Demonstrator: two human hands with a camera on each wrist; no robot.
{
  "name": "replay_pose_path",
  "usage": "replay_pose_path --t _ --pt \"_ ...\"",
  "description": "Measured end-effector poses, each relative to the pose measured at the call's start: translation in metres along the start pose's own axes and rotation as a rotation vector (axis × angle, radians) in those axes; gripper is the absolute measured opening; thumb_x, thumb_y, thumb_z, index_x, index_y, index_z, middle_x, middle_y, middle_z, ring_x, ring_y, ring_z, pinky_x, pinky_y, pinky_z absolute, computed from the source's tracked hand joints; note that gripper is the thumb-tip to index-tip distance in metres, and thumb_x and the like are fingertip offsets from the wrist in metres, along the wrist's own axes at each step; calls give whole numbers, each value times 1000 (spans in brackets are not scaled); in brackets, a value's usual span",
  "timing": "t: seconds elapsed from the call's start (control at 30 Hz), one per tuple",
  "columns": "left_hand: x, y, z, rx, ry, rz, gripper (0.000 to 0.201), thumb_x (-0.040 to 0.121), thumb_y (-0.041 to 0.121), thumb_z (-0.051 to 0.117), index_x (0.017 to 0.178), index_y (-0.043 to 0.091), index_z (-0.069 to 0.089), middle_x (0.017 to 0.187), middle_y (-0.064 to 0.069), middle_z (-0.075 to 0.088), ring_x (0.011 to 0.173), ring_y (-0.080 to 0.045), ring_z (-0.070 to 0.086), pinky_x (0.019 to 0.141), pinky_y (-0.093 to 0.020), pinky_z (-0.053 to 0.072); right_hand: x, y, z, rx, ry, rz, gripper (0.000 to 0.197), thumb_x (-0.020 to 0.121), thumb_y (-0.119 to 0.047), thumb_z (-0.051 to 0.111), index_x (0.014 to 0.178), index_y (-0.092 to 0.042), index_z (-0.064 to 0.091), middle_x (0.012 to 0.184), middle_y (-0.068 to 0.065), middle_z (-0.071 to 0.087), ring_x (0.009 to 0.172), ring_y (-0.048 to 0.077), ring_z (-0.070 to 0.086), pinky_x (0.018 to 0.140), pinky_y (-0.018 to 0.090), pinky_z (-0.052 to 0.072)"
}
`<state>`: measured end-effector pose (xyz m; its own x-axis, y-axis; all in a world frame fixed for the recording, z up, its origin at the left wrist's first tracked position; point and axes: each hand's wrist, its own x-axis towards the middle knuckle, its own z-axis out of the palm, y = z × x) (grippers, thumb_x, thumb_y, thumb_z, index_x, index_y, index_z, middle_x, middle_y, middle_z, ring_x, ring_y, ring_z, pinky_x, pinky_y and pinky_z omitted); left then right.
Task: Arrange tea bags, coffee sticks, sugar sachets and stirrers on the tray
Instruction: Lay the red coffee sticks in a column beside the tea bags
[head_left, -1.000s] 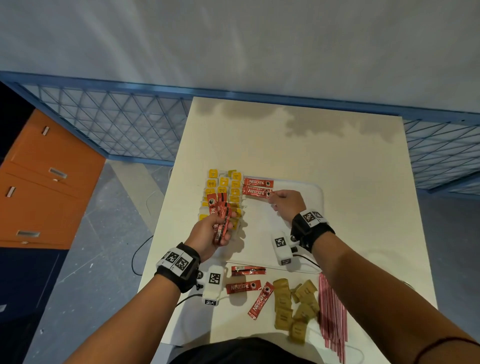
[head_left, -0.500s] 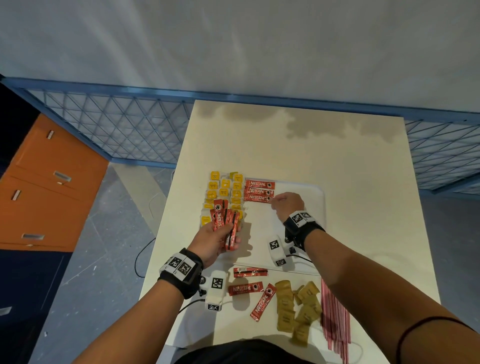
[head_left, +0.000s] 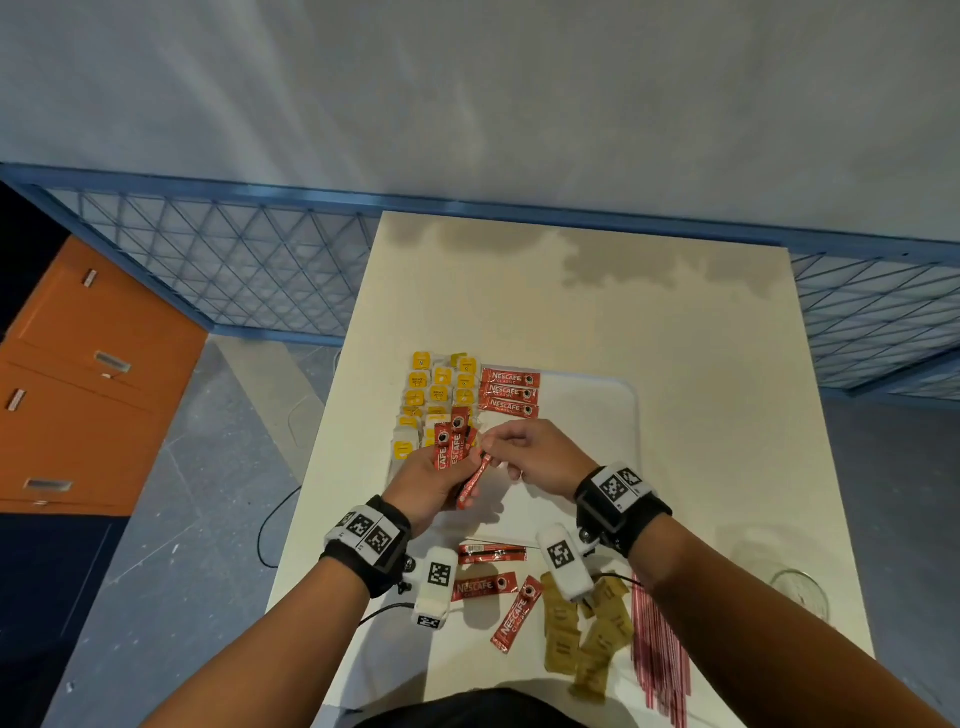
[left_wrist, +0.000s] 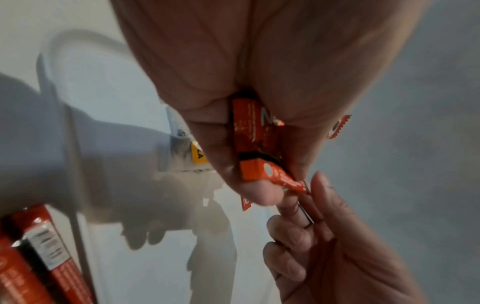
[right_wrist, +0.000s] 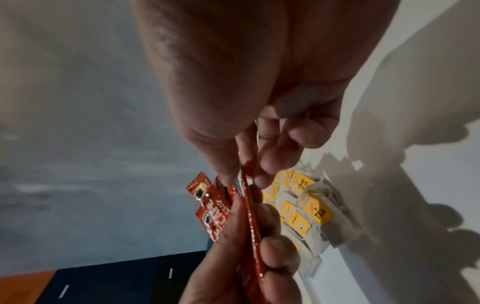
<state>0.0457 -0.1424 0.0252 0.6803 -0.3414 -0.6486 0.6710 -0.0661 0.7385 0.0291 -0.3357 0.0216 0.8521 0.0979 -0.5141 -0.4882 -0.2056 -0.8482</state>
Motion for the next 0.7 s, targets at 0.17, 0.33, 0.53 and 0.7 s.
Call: replay_pose_path --t 0.17,0.33,0.53,0.7 --pt "-5 7 7 134 -107 33 21 99 27 62 93 6 66 71 -4 66 52 -16 55 49 -24 46 -10 4 -2 25 -7 -57 33 90 -38 74 121 -33 66 76 0 66 65 21 59 60 41 42" --pt "-5 11 7 77 -179 -36 12 104 20 53 96 12 57 72 -3 57 48 -13 43 44 -22 32 -24 -10 -9 49 -73 -161 43 93 -13 74 133 -25 61 89 0 67 67 6 60 66 23 49" --pt "-9 17 8 89 -255 -35 21 106 29 47 104 11 56 76 -7 58 46 -14 44 42 -21 34 -25 -12 -12 -219 2 -217 8 91 -23 73 96 -28 76 95 -2 72 86 20 66 82 37 53" --pt "-9 24 5 66 -166 -41 27 103 29 53 110 4 61 88 -12 67 64 -20 64 53 -28 53 -27 -22 -25 -293 28 -264 2 94 -22 71 95 -24 72 96 -7 69 84 7 65 77 24 51"
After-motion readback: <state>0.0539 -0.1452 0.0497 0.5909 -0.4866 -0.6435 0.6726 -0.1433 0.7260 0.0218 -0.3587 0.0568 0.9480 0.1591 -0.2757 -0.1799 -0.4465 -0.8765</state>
